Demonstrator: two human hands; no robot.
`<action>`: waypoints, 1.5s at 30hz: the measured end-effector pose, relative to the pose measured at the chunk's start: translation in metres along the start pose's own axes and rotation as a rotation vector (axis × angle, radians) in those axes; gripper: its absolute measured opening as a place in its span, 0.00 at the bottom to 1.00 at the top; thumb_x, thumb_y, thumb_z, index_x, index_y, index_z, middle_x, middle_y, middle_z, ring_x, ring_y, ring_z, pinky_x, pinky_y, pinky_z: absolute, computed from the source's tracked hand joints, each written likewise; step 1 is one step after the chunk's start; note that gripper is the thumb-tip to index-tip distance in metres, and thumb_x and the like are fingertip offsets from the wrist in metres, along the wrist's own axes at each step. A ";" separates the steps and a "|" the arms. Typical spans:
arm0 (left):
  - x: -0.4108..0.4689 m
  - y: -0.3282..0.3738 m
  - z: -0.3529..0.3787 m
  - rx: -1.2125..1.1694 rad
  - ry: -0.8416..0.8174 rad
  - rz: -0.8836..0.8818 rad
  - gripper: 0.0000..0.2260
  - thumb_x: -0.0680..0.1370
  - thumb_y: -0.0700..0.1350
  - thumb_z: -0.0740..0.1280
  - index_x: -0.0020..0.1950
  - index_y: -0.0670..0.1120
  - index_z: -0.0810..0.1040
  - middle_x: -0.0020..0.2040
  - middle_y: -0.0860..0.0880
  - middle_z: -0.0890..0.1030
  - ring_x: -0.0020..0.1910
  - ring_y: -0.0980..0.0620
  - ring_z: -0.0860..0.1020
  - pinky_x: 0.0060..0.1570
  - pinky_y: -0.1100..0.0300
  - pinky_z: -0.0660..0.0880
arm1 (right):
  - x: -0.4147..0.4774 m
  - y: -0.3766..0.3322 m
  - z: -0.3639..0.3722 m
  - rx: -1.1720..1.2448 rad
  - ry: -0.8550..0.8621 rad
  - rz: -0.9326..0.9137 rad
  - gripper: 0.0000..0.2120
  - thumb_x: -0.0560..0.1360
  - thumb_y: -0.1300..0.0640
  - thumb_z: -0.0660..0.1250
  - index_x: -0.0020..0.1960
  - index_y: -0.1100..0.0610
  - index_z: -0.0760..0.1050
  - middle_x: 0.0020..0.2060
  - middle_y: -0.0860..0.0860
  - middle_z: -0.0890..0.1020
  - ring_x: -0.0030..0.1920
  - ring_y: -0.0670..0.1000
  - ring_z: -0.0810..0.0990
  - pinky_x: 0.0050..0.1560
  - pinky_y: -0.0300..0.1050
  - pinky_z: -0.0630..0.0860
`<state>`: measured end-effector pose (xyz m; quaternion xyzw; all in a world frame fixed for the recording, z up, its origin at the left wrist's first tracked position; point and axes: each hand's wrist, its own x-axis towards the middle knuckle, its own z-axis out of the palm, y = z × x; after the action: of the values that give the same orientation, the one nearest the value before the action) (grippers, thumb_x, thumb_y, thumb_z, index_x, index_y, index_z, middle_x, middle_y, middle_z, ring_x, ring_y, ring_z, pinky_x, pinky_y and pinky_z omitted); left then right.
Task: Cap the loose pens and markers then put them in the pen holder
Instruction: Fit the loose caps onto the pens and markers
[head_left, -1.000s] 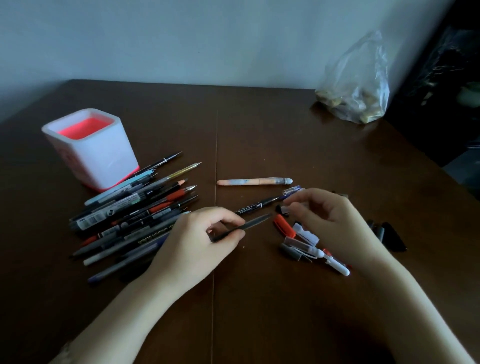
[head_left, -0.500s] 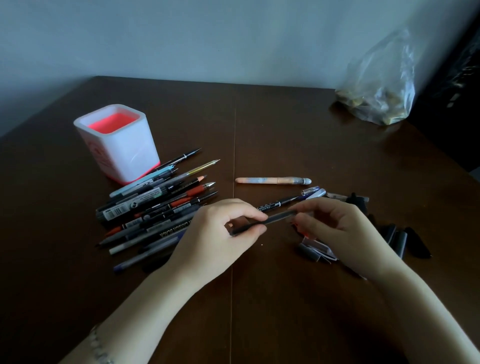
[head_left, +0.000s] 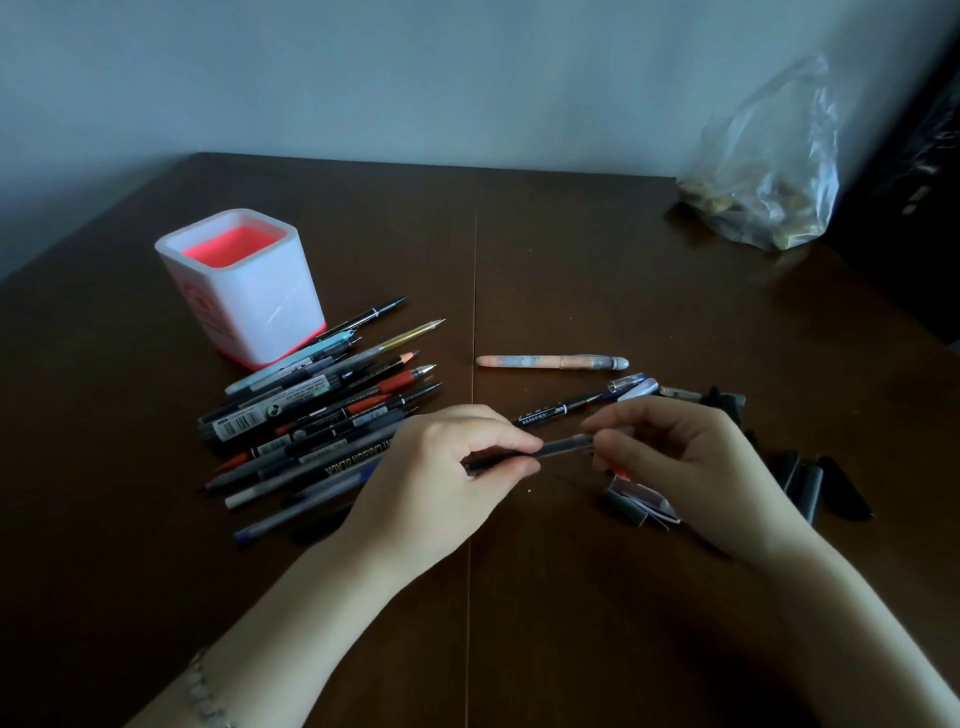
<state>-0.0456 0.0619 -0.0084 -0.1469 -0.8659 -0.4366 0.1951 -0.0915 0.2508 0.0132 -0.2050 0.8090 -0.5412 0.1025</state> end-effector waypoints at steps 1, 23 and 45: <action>0.000 0.000 0.000 -0.016 0.005 -0.011 0.08 0.69 0.42 0.70 0.46 0.45 0.83 0.39 0.57 0.80 0.39 0.61 0.79 0.38 0.71 0.75 | 0.000 0.000 0.000 0.011 0.003 -0.010 0.08 0.72 0.63 0.66 0.43 0.51 0.79 0.34 0.45 0.84 0.34 0.42 0.81 0.36 0.32 0.77; 0.003 0.003 -0.018 0.362 0.095 -0.077 0.07 0.71 0.40 0.70 0.49 0.45 0.81 0.48 0.52 0.81 0.44 0.55 0.78 0.45 0.61 0.76 | 0.013 -0.006 -0.008 -0.457 0.378 -0.170 0.11 0.70 0.63 0.70 0.46 0.48 0.79 0.39 0.37 0.76 0.43 0.43 0.77 0.42 0.26 0.71; -0.032 -0.010 -0.049 0.713 -0.209 -0.256 0.11 0.77 0.55 0.60 0.57 0.53 0.75 0.53 0.56 0.72 0.54 0.58 0.71 0.46 0.66 0.70 | -0.016 0.006 -0.008 -0.657 0.061 -0.133 0.11 0.71 0.58 0.69 0.44 0.40 0.75 0.40 0.32 0.73 0.47 0.37 0.73 0.47 0.32 0.68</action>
<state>-0.0110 0.0138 -0.0037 -0.0041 -0.9897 -0.1119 0.0888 -0.0819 0.2661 0.0099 -0.2631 0.9278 -0.2629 -0.0288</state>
